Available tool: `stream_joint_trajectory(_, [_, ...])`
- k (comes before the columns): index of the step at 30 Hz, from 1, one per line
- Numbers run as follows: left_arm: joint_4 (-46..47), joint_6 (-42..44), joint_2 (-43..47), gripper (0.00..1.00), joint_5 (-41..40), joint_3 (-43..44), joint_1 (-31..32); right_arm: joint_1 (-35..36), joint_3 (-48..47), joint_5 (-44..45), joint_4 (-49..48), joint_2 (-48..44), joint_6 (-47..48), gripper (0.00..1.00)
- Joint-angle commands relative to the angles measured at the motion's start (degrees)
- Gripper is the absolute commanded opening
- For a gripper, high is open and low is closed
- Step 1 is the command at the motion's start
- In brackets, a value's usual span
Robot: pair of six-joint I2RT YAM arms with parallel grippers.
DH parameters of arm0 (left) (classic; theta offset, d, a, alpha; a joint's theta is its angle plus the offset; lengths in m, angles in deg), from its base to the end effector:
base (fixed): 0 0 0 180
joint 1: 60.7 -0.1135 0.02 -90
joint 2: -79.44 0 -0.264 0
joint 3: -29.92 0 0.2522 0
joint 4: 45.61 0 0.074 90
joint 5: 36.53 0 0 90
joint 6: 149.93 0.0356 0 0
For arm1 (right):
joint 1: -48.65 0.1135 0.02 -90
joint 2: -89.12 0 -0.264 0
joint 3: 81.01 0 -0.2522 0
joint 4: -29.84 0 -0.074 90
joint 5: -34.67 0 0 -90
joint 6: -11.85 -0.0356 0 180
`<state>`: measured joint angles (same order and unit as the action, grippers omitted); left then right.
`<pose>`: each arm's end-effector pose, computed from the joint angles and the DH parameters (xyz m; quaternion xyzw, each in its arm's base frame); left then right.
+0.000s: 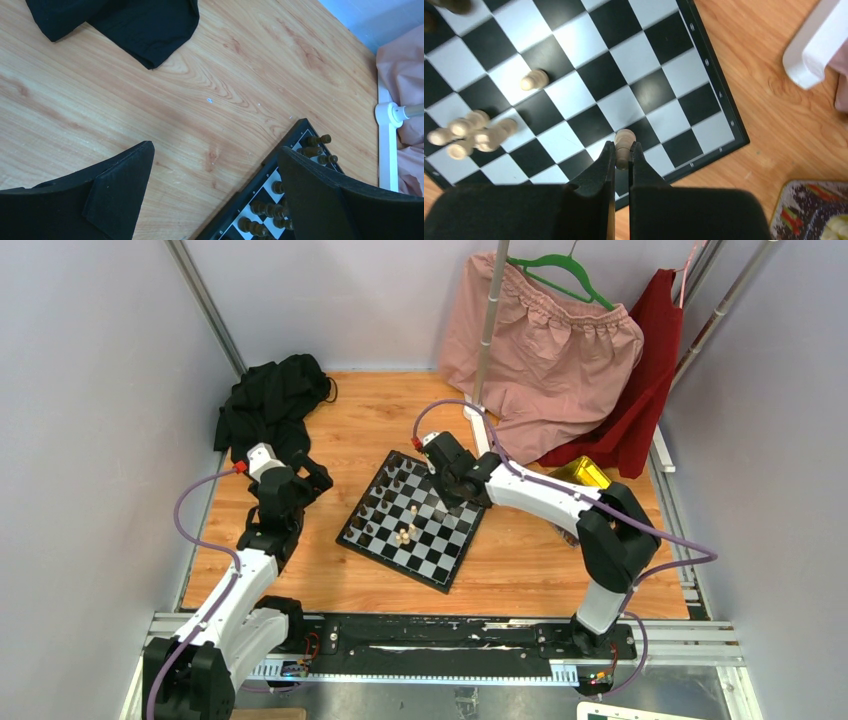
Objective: Set up the chess pieces on the board
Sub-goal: Place the chess piece on the chessboard.
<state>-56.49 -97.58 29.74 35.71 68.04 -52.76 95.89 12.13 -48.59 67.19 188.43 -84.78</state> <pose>0.1957 -0.0163 0.2230 -0.2935 0.7719 -0.0945 0.5560 0.2608 0.2758 0.2361 -0.3064 0.8862 0.1062 0.3309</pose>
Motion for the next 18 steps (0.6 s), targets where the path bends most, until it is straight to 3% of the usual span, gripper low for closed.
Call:
stream_joint_trajectory(1, [0.7, 1.1, 0.8, 1.00, 0.0, -0.6, -0.4, 0.5, 3.4, 5.3, 4.7, -1.7, -1.7, 0.00])
stream_joint_trajectory(18, [0.8, 1.2, 0.9, 1.00, 0.3, -1.1, -0.4, -2.7, 10.6, 5.6, 3.7, -6.2, -3.4, 0.00])
